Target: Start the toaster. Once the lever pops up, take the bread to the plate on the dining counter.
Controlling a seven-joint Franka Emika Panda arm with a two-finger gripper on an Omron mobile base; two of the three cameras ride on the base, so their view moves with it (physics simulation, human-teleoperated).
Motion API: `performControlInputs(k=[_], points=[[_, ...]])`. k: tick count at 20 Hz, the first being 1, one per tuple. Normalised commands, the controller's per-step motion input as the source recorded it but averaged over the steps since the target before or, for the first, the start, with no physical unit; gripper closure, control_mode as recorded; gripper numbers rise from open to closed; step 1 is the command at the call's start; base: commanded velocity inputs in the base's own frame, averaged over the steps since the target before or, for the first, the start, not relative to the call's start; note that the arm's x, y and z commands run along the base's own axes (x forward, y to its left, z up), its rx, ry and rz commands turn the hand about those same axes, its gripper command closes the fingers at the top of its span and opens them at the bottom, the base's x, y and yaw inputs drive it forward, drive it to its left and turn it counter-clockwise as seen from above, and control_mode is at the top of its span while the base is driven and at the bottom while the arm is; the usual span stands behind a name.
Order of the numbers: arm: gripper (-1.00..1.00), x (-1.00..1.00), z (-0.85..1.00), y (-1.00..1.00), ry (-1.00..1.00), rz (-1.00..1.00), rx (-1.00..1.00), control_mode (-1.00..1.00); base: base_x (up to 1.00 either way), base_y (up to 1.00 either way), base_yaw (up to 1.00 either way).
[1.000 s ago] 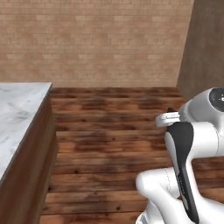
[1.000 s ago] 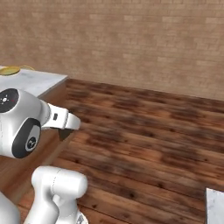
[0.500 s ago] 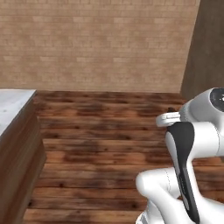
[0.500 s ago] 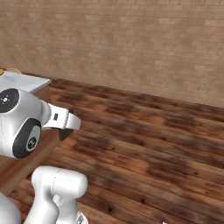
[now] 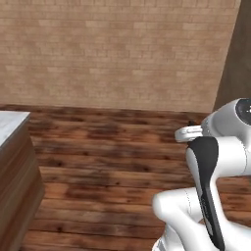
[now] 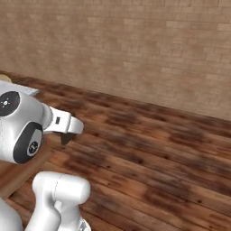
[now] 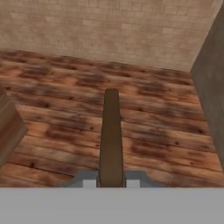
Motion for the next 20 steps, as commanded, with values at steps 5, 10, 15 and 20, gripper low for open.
performControlInputs(k=[5,10,15,20], points=[[1.0,0.0,0.0,0.0,0.0,0.0,0.0,1.0,0.71,-0.5,0.15],[1.0,0.0,0.0,0.0,0.0,0.0,0.0,1.0,0.66,-0.53,0.15],[1.0,0.0,0.0,0.0,0.0,0.0,0.0,1.0,0.62,-0.51,0.16],[1.0,0.0,0.0,0.0,0.0,0.0,0.0,1.0,0.64,-0.52,0.17]])
